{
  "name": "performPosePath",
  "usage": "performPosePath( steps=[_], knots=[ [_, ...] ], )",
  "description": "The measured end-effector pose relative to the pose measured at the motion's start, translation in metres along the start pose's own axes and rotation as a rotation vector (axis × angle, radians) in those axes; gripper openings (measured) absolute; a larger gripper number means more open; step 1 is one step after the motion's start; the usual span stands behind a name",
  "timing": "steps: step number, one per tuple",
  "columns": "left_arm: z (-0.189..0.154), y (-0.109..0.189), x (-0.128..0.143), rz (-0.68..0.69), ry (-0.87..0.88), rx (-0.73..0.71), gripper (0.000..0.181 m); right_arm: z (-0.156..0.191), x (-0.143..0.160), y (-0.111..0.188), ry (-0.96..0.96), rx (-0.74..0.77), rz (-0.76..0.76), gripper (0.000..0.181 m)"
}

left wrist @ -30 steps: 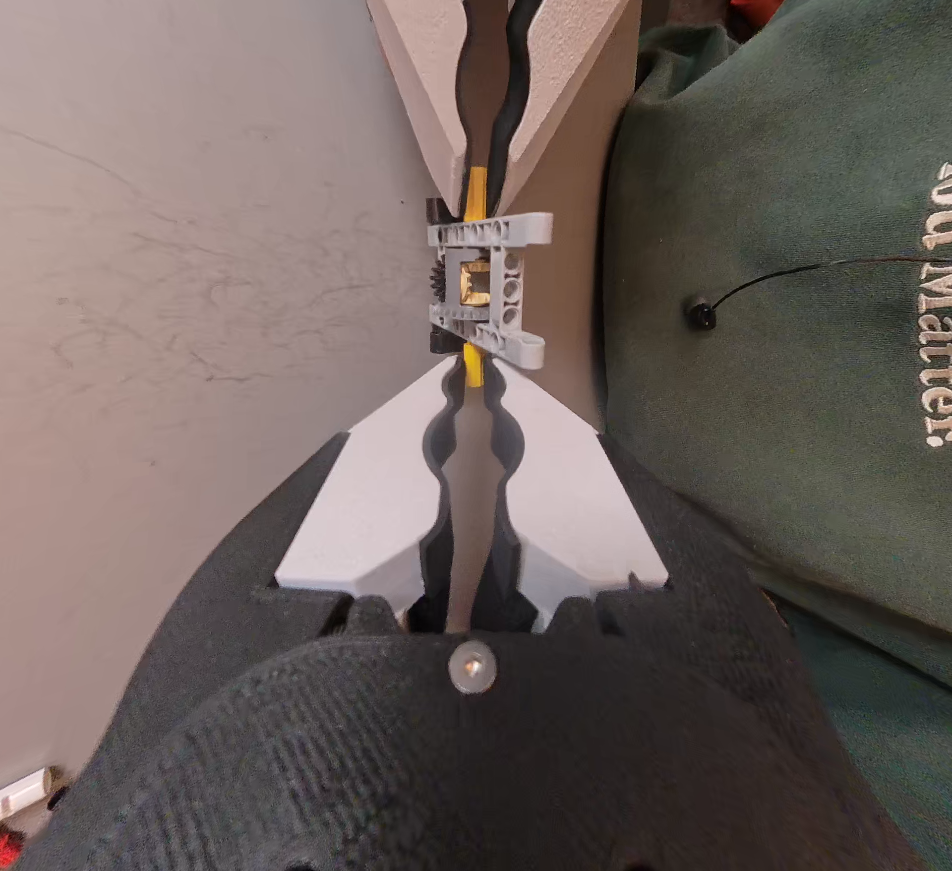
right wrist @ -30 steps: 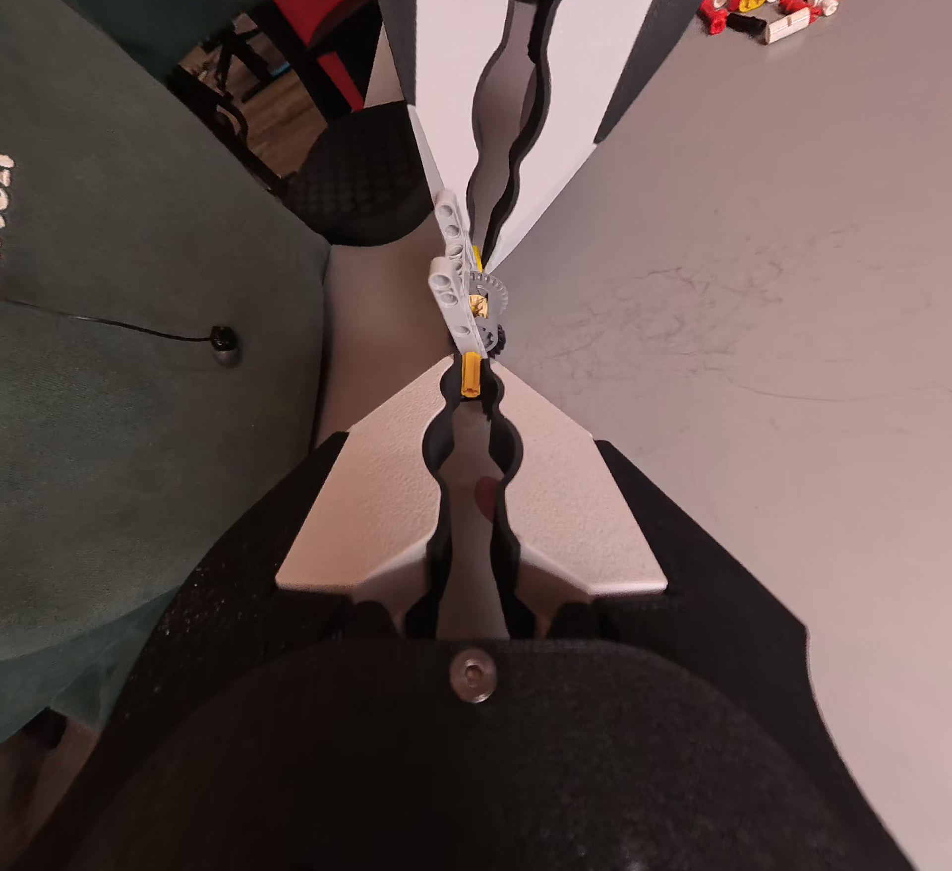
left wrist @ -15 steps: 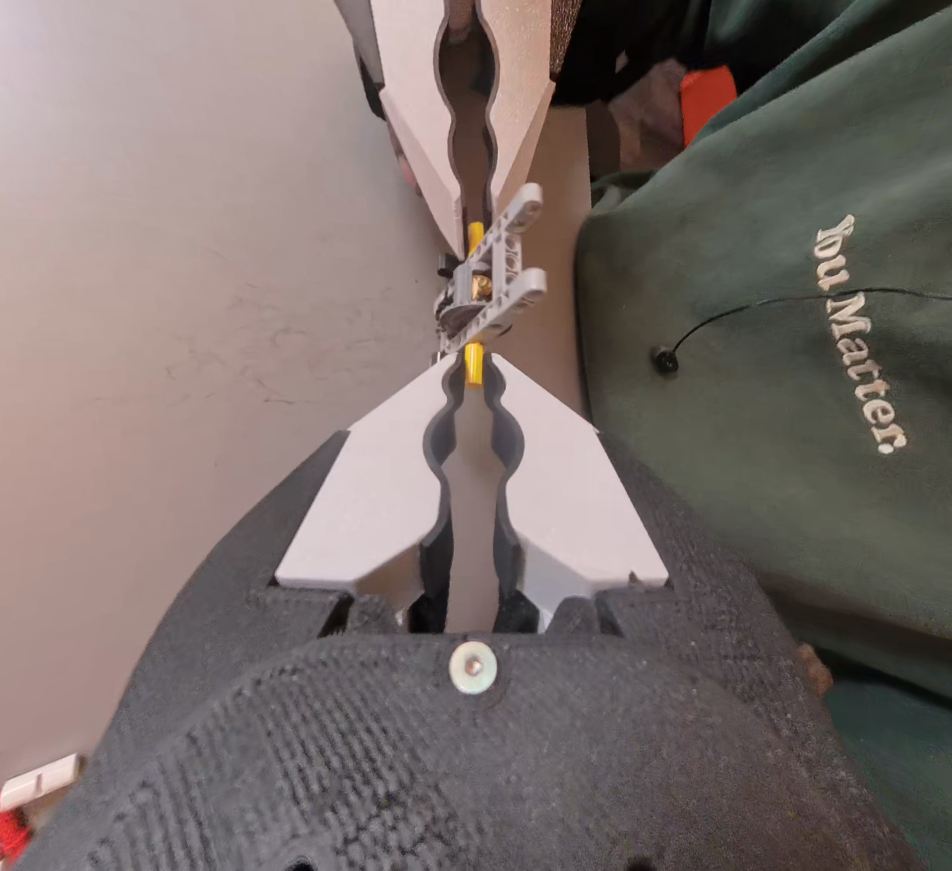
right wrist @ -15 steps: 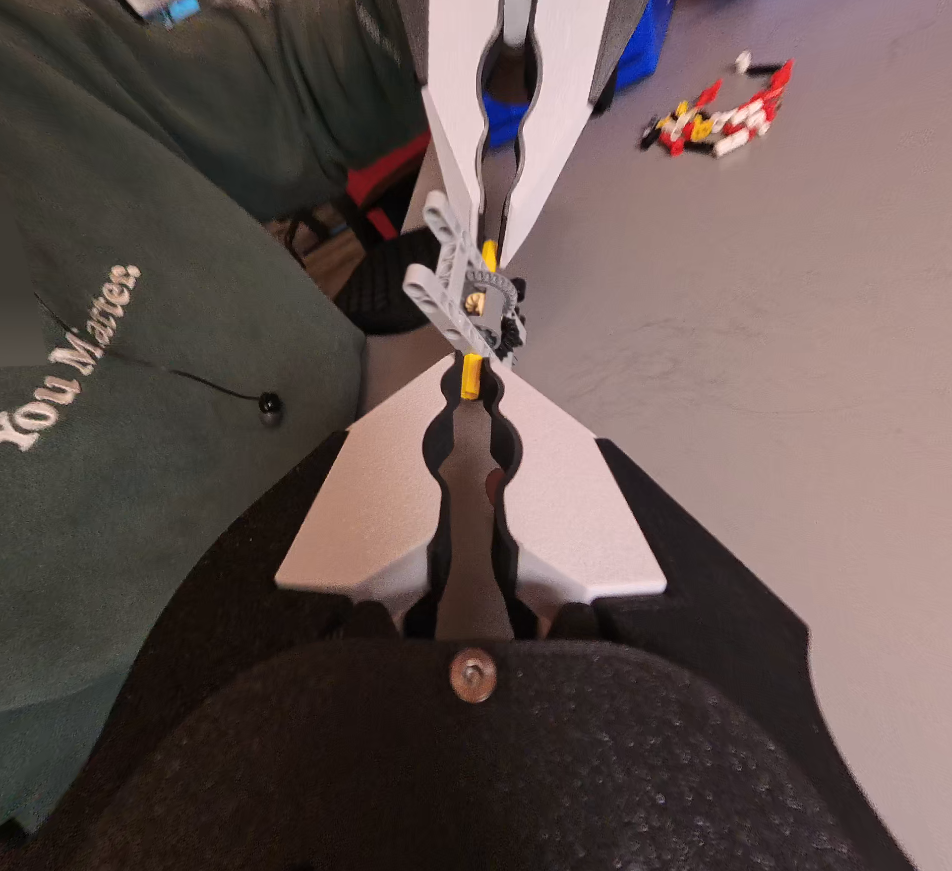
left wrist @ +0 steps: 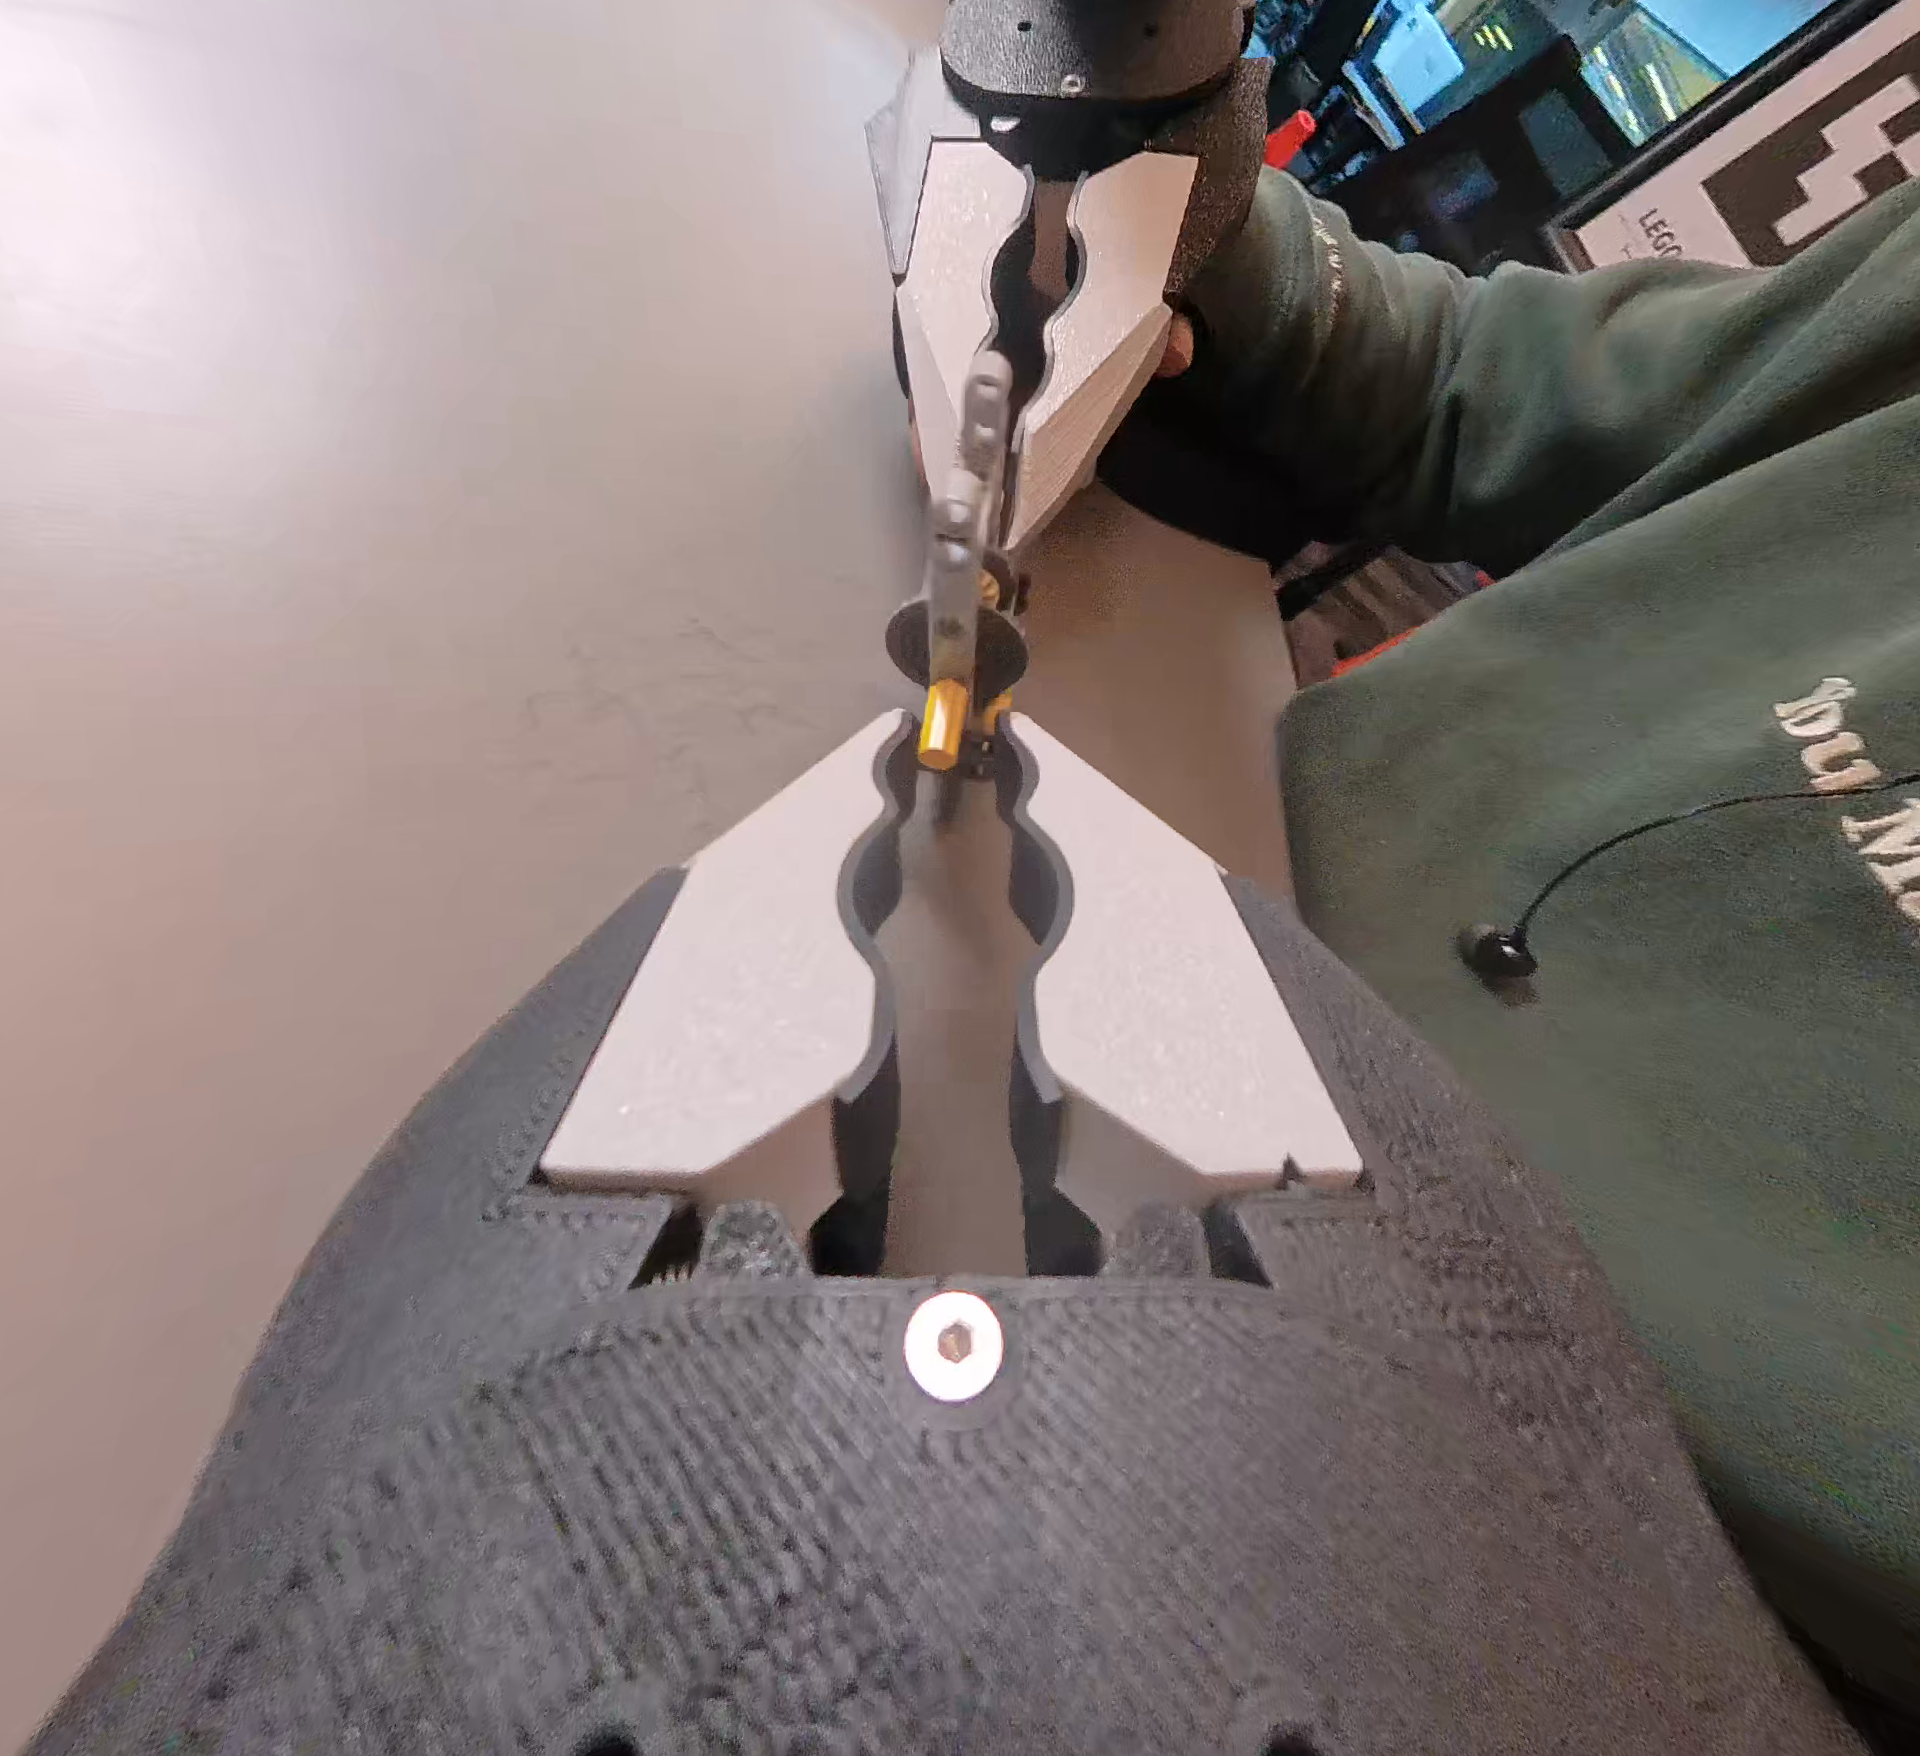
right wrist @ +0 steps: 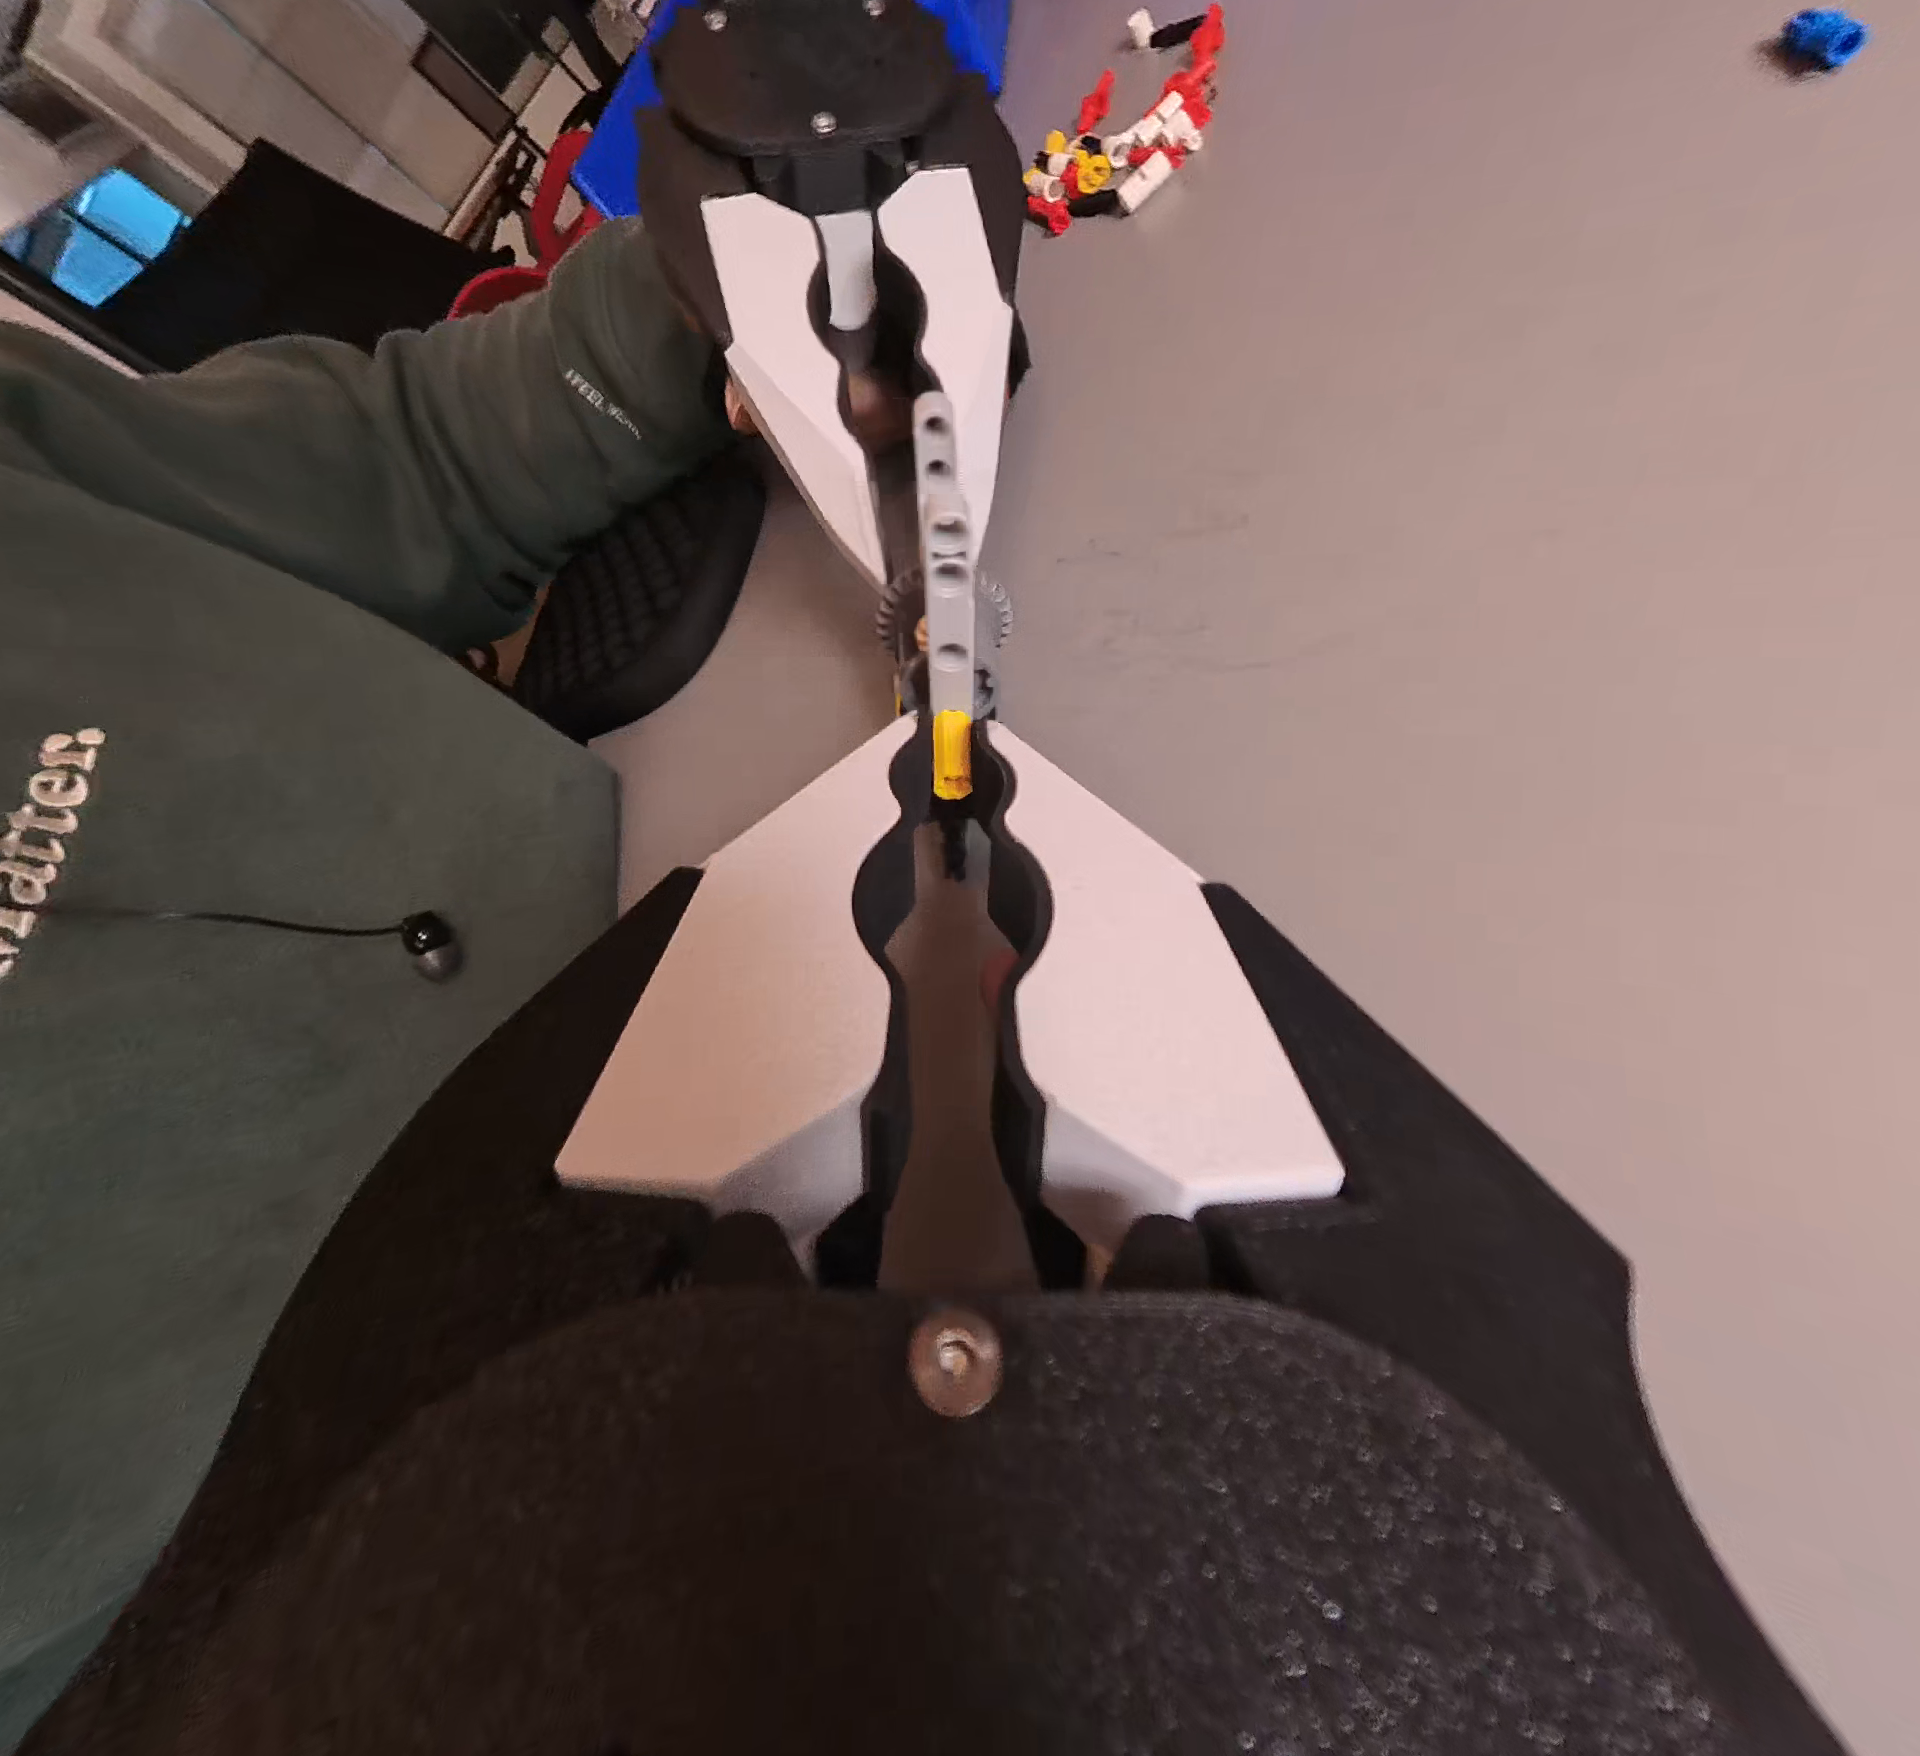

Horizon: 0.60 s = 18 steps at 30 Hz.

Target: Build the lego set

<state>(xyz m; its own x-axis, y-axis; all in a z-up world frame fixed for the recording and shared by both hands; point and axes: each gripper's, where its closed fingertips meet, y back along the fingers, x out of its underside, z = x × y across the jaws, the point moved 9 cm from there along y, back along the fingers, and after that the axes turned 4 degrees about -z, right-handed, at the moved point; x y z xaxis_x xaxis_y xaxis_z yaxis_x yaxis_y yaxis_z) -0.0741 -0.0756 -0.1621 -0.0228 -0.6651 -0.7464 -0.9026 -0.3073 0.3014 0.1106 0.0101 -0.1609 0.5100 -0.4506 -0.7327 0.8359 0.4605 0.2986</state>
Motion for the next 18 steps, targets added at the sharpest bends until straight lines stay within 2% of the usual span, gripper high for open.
performPosePath(
  steps=[4, 18],
  knots=[
    [0.0025, -0.0021, -0.0007, -0.008, -0.042, -0.052, 0.008, -0.0056, 0.0004, 0.0002, -0.055, -0.005, -0.003, 0.005],
    [-0.0026, -0.0103, 0.0041, 0.058, -0.054, -0.031, 0.005, -0.0045, 0.0016, 0.0, -0.021, -0.022, 0.019, 0.005]
  ],
)
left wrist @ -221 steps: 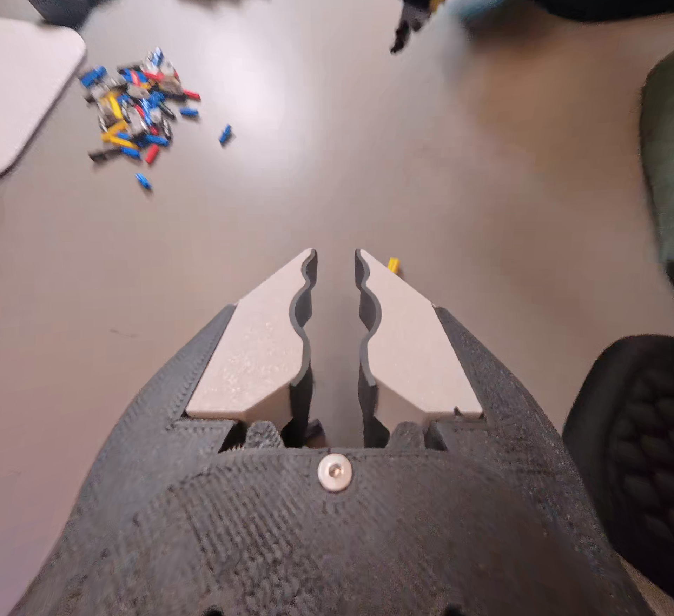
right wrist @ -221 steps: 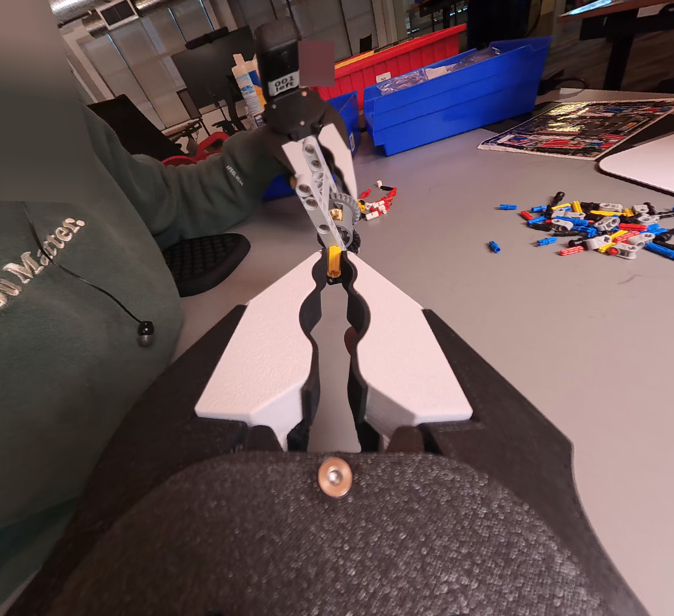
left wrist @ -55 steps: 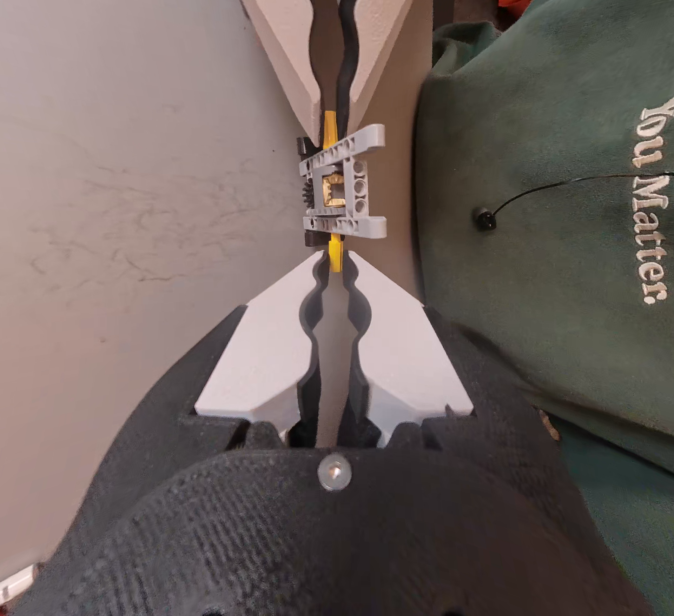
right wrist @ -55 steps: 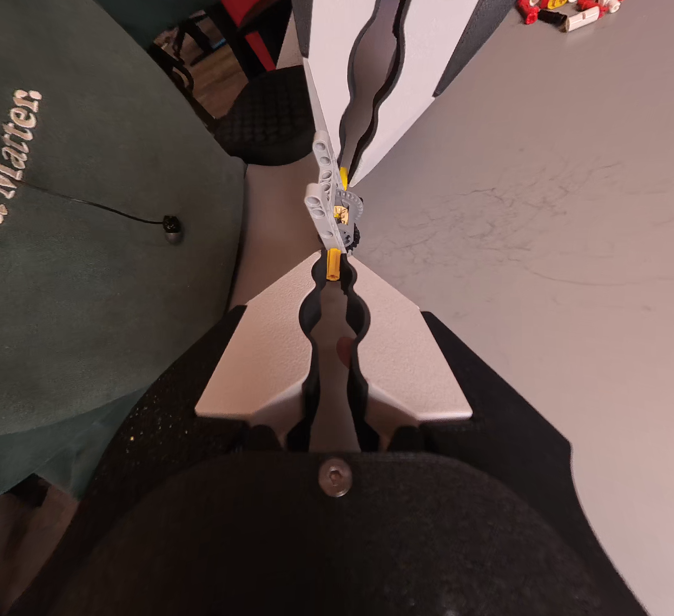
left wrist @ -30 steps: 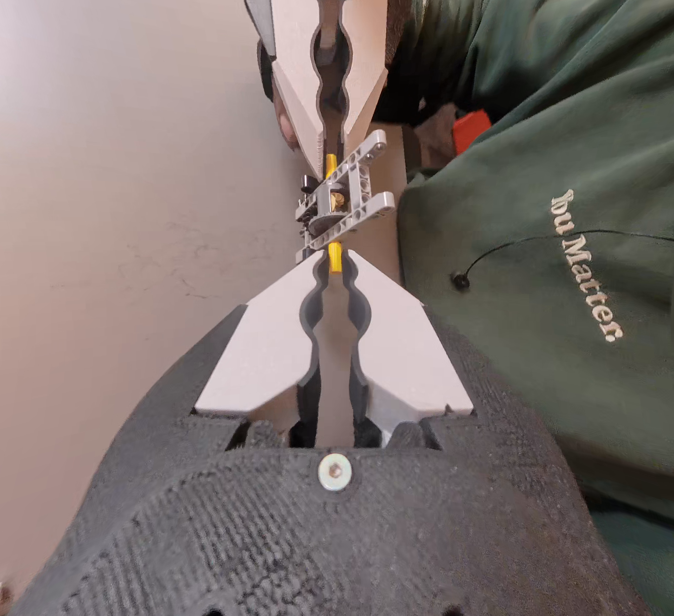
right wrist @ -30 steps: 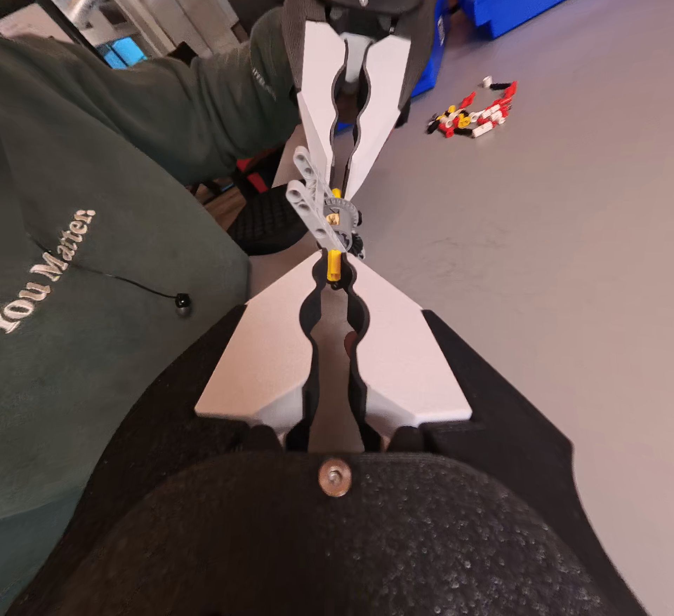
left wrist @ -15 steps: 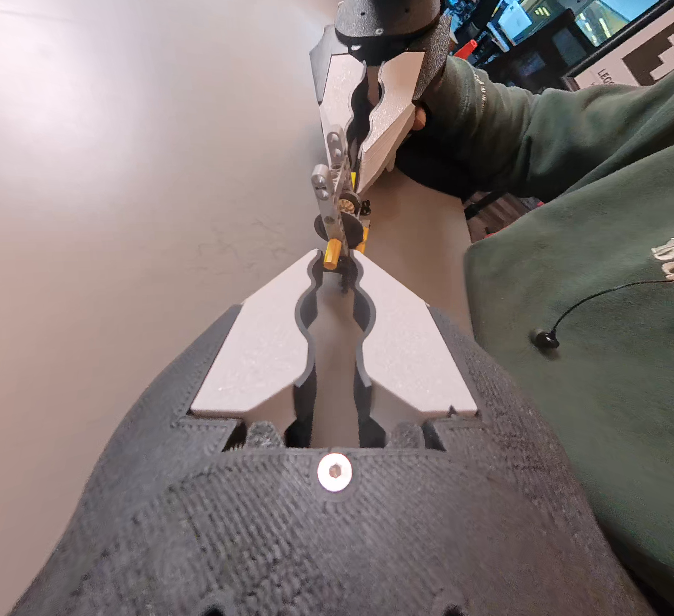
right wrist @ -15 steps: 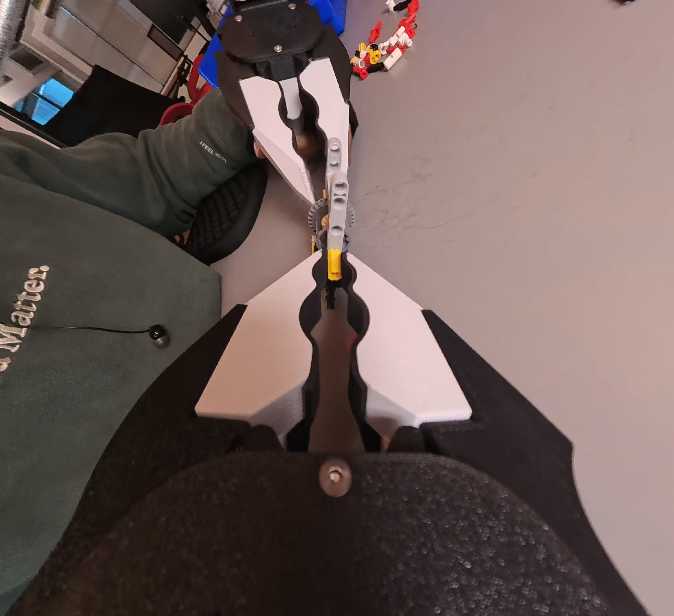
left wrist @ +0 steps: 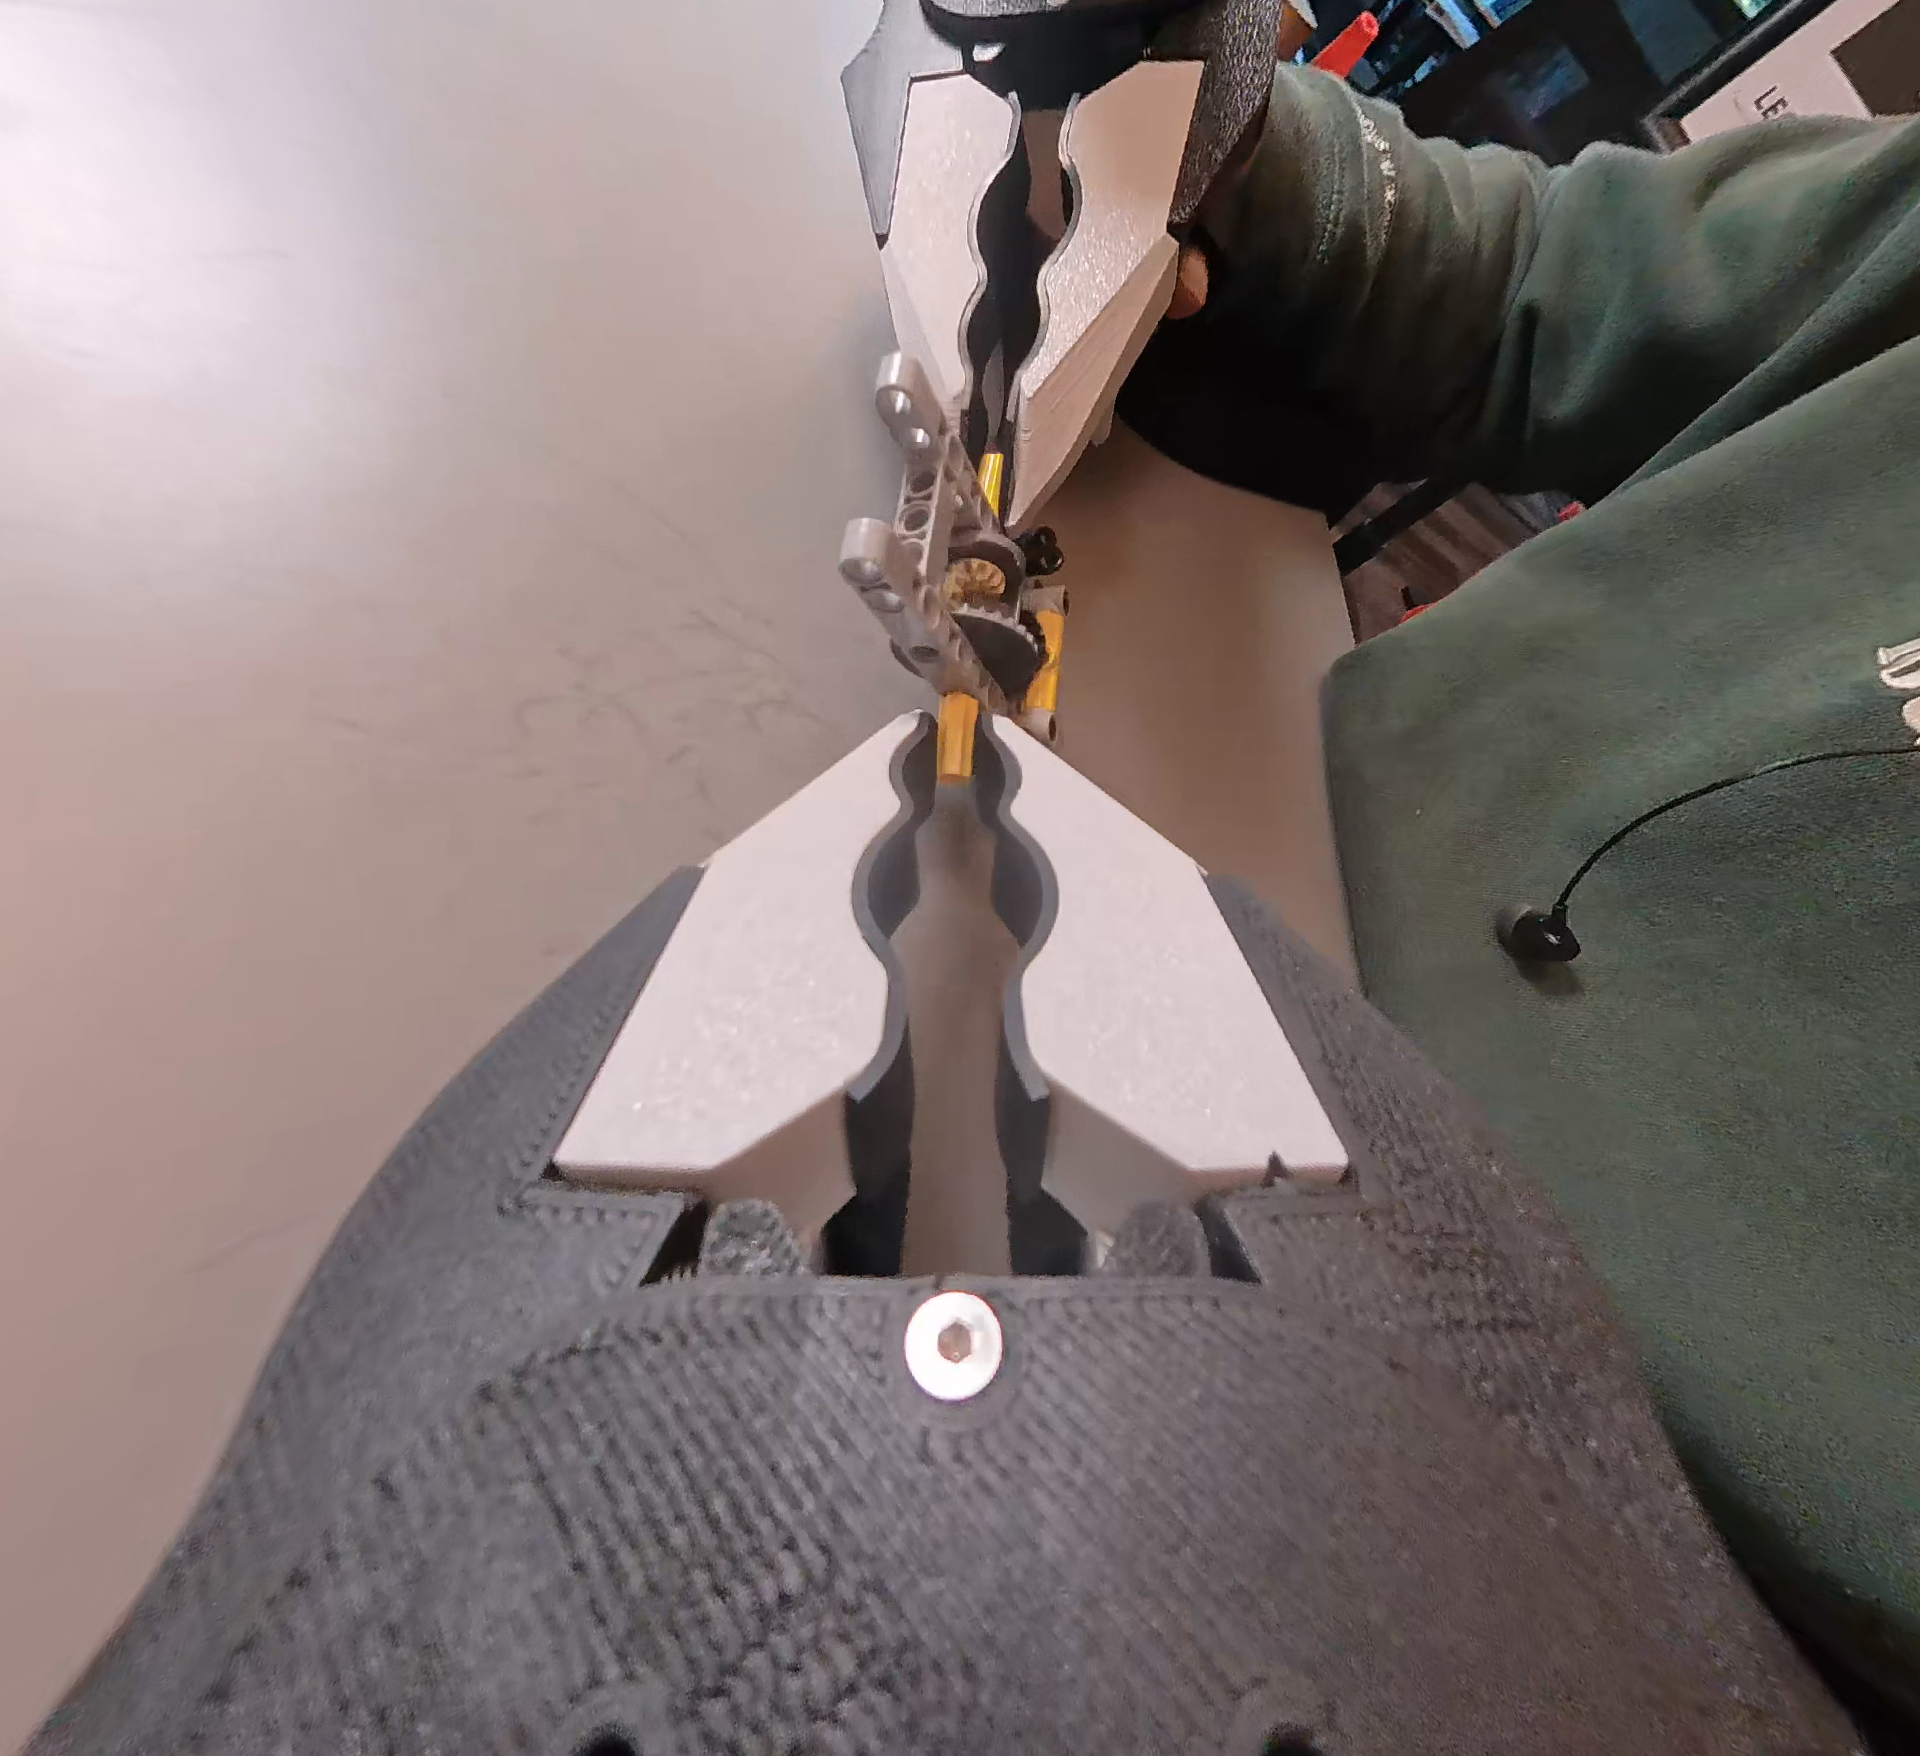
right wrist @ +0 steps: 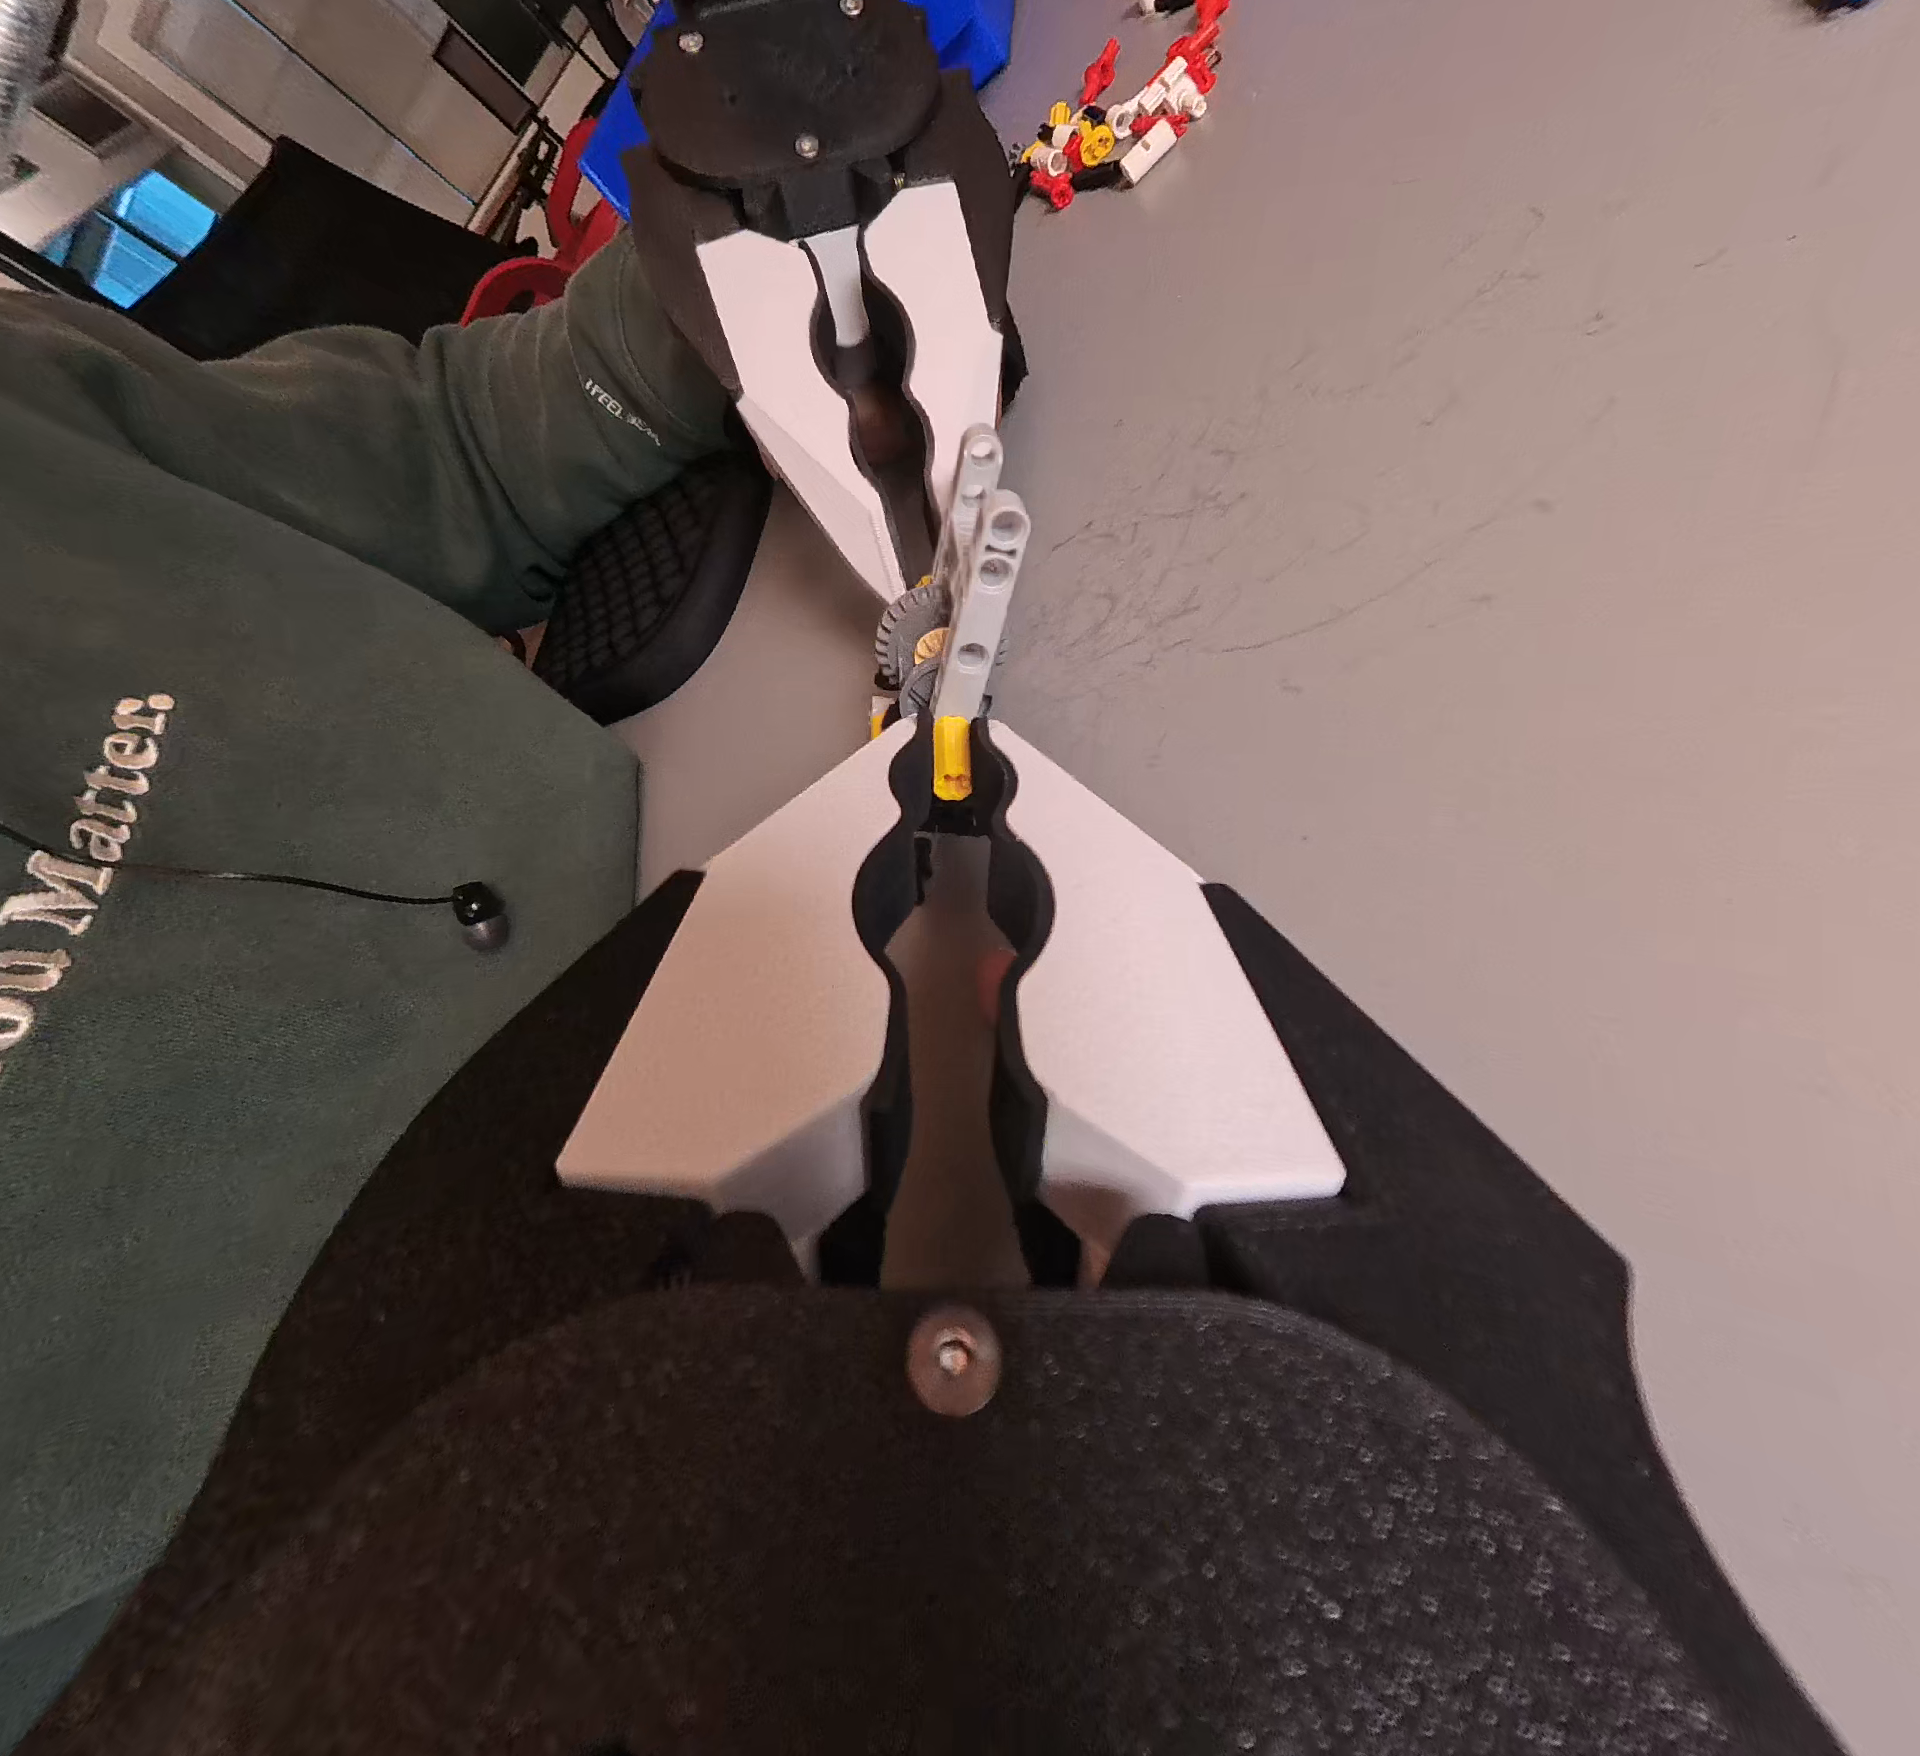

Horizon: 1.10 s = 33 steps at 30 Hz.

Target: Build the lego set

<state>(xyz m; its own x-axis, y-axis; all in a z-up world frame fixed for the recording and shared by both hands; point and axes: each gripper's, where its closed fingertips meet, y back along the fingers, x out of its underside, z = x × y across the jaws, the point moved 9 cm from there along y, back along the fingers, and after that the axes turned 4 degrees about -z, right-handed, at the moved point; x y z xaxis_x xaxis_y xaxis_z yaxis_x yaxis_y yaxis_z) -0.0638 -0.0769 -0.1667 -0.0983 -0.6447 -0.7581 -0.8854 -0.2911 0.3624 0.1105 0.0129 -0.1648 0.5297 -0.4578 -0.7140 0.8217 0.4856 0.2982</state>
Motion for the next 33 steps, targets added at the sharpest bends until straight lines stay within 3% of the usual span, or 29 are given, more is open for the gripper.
performPosePath(
  steps=[7, 23, 25, 28, 33],
  knots=[
    [-0.005, -0.007, 0.002, 0.039, -0.015, 0.014, 0.004, 0.003, 0.001, -0.001, 0.014, -0.029, 0.009, 0.005],
    [0.002, -0.001, -0.003, -0.017, 0.026, 0.03, 0.005, 0.001, -0.001, 0.0, 0.027, -0.01, -0.01, 0.005],
    [0.006, 0.004, -0.003, -0.024, 0.046, 0.035, 0.005, 0.001, -0.002, 0.001, 0.032, -0.021, -0.006, 0.013],
    [0.008, 0.007, -0.002, -0.023, 0.041, 0.009, 0.005, 0.001, -0.002, 0.004, 0.083, 0.012, -0.004, 0.021],
    [0.008, 0.008, -0.001, -0.022, 0.039, -0.011, 0.005, 0.0, -0.002, 0.003, 0.152, 0.084, 0.009, 0.013]
  ],
)
